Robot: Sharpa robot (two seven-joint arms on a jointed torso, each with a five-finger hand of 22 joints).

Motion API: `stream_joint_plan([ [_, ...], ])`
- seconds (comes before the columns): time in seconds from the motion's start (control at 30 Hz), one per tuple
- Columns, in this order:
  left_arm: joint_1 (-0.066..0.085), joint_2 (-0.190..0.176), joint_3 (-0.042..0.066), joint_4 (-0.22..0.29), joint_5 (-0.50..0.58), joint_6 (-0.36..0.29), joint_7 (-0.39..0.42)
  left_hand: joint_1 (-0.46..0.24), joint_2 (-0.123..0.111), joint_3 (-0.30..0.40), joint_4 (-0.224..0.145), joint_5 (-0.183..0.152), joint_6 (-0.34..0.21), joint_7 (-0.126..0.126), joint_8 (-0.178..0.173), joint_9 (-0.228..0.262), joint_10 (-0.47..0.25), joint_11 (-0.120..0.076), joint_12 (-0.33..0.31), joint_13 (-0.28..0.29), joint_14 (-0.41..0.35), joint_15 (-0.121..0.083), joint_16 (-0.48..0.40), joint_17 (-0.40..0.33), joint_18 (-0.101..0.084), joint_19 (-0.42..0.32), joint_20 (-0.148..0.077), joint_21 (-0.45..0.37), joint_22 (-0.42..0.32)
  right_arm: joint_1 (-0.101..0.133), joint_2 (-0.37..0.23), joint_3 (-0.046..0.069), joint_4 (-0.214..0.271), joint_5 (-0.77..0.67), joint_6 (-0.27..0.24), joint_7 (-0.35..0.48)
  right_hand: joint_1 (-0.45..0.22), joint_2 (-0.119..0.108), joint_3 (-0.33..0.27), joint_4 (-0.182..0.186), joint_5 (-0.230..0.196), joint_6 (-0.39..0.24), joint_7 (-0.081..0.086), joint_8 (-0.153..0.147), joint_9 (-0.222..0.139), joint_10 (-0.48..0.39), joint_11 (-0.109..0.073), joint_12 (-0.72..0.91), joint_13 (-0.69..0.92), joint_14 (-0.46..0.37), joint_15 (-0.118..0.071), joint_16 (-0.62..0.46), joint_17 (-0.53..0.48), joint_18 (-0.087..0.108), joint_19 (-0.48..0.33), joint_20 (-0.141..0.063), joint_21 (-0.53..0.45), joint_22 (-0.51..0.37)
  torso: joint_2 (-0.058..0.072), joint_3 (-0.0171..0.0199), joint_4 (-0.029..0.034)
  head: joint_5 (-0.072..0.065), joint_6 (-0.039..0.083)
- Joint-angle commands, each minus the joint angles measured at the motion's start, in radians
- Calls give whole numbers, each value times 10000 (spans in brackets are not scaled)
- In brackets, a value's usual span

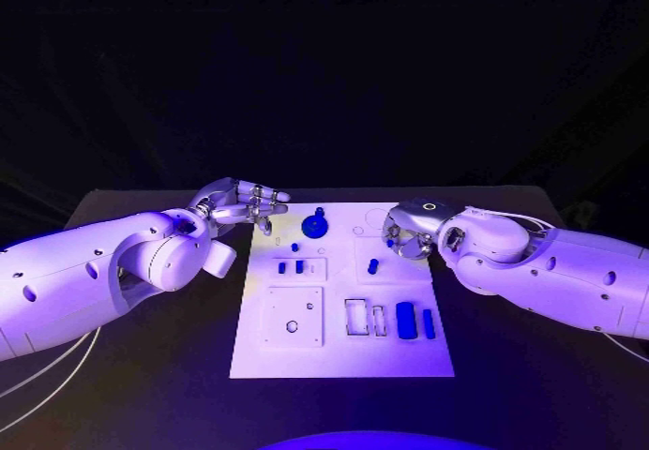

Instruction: Assemble the parts on the task board

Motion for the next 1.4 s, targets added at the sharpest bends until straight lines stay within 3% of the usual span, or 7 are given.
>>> stream_joint_plan([
  [0.03,3,14,9,-2,67,198,2,-19,30,-35,-19,32,-91,-15,-66,-15,-72,13,-19,10,-54,21,-64,-18,112,-24,33,-66,-14,-92,-29,-68,16,147,141,85,5,95,-55,113,-162,86,-32,63,58,111,-19,26,-17,575,-99,42,319,-78,225,-70,61,828,3,6,1,11,9],
  [0.2,3,20,9,-42,67,239,-23,-14,39,-50,-28,32,-125,-1,-77,-26,-109,29,-21,12,-88,34,-81,-28,111,-31,43,-98,-33,-86,-86,-64,96,289,-77,143,-145,97,-208,293,-581,104,-89,44,93,154,-45,-36,-51,576,-127,49,338,-81,228,-103,72,851,1,4,4,13,5],
  [0.77,3,26,8,-154,67,348,-115,-1,65,-96,-50,33,-235,42,-113,-59,-234,74,-25,16,-173,70,-121,-56,110,-48,73,-185,-85,141,-470,-5,472,994,-384,129,-397,40,-376,599,-756,74,-128,-19,108,200,-54,-113,-92,580,-135,59,362,-79,218,-118,56,855,-1,-9,0,-8,49],
  [1.0,3,23,7,-207,67,369,-131,1,72,-109,-55,33,-264,52,-122,-68,-266,86,-24,18,-190,79,-129,-62,111,-50,80,-205,-98,270,-751,53,1047,1254,-529,137,-404,40,-380,612,-757,75,-130,-21,109,204,-55,-115,-93,579,-136,57,359,-77,216,-118,51,852,-2,-12,0,-2,55],
  [1.23,3,46,7,-247,71,378,-135,2,76,-113,-56,33,-275,57,-125,-71,-280,90,-24,19,-195,82,-131,-64,111,-51,83,-213,-102,429,-922,99,1929,1421,-620,132,-409,45,-381,628,-753,74,-133,-24,110,208,-58,-118,-95,581,-137,62,368,-76,213,-119,46,848,-16,-20,10,21,64],
  [1.4,3,87,7,-270,85,396,-145,2,76,-113,-56,33,-275,57,-125,-71,-280,90,-24,19,-195,82,-131,-64,111,-51,83,-213,-102,448,-778,107,2441,1417,-642,140,-396,58,-372,636,-736,72,-135,-29,111,208,-63,-124,-97,581,-140,65,373,-74,210,-120,40,843,-6,-12,16,141,73],
])
